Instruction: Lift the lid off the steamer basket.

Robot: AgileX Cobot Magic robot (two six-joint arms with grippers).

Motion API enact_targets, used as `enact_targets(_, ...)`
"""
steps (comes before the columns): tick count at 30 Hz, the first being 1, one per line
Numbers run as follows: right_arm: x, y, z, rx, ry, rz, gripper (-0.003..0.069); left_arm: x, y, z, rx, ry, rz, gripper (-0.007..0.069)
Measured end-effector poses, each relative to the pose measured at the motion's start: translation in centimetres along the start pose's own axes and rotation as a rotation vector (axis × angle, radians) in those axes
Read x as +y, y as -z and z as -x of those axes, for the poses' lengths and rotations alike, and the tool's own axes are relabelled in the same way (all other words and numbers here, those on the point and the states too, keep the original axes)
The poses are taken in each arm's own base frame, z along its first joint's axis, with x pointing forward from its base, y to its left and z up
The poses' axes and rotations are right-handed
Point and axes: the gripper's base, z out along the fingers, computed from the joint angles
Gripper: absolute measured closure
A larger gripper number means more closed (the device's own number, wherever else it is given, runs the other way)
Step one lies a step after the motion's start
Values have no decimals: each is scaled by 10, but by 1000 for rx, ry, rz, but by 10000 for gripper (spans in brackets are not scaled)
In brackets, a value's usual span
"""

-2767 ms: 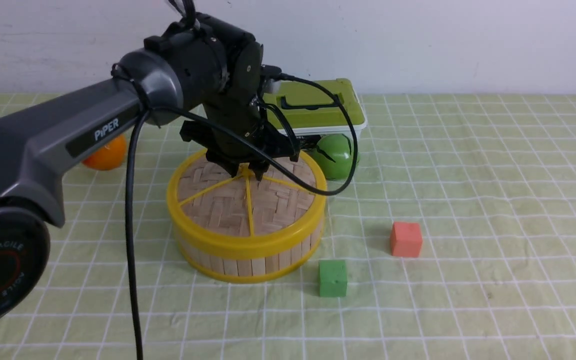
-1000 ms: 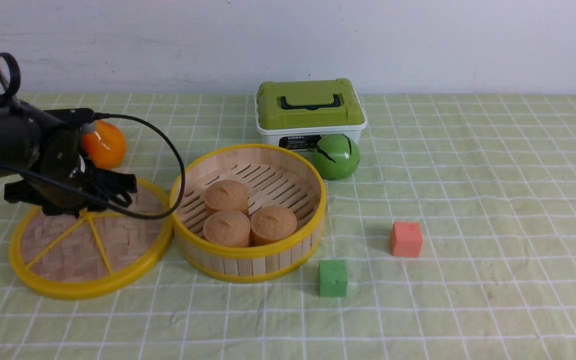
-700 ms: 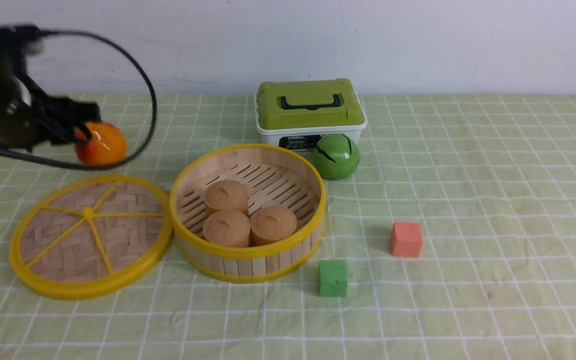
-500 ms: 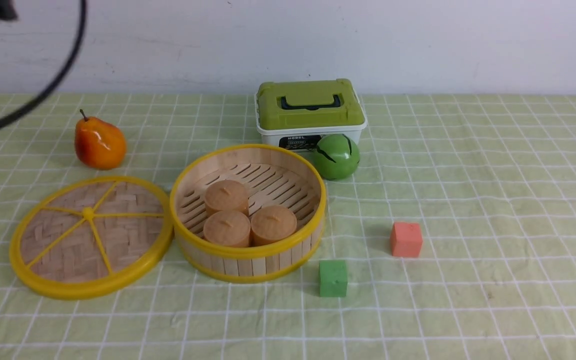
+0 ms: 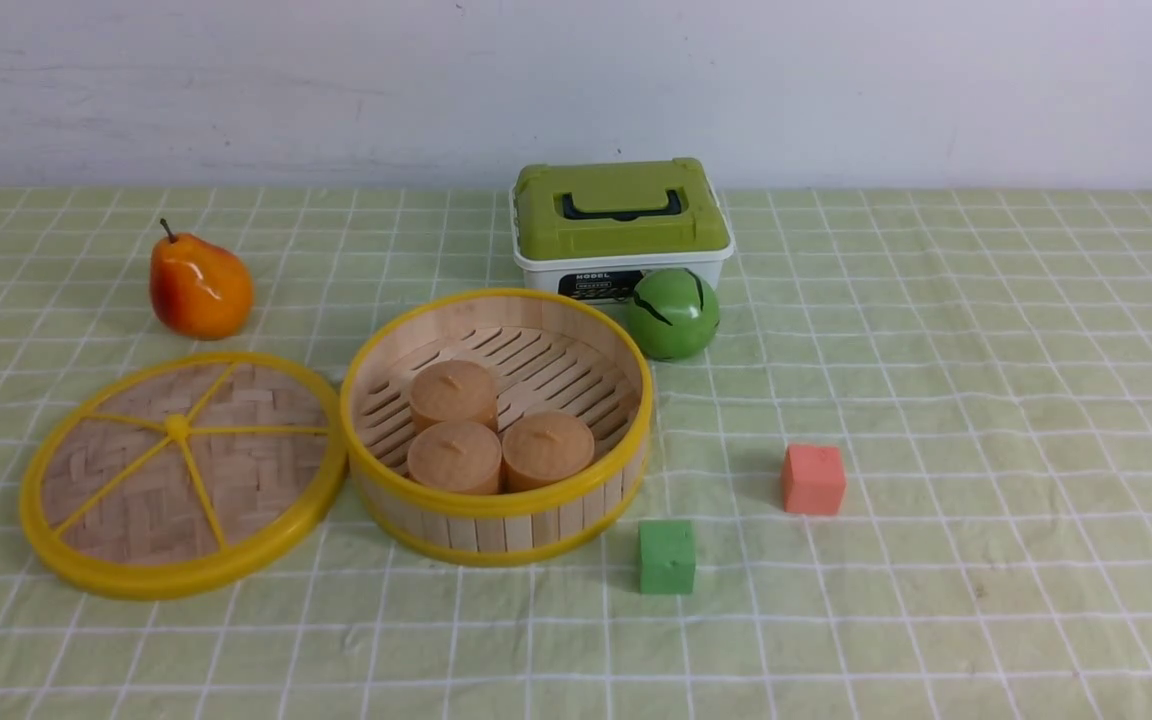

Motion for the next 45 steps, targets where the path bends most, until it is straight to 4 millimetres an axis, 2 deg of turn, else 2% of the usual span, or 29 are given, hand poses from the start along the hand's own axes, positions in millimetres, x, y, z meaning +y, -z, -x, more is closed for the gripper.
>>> enact_targets(3, 0, 0, 0, 0, 0, 0, 417, 4, 14, -23, -32, 35, -58, 637)
enact_targets(8, 0, 0, 0, 0, 0, 0, 417, 9, 24, -44, -63, 67, -107, 637)
enact_targets(19, 0, 0, 0, 0, 0, 0, 417, 16, 18, -62, 5, 66, -85, 637)
enact_targets(23, 0, 0, 0, 0, 0, 0, 417, 24, 18, -70, 11, -61, -35, 637)
enact_targets(27, 0, 0, 0, 0, 0, 0, 417, 36, 14, -88, 38, -148, 17, 637)
enact_targets(28, 0, 0, 0, 0, 0, 0, 417, 41, 10, -98, 69, -153, 43, 637)
enact_targets(34, 0, 0, 0, 0, 0, 0, 417, 56, 1, -132, 174, -93, 91, 637)
enact_targets(41, 0, 0, 0, 0, 0, 0, 417, 54, 0, -134, 166, -242, 45, 637)
enact_targets(45, 0, 0, 0, 0, 0, 0, 417, 53, 0, -134, 168, -265, 37, 637)
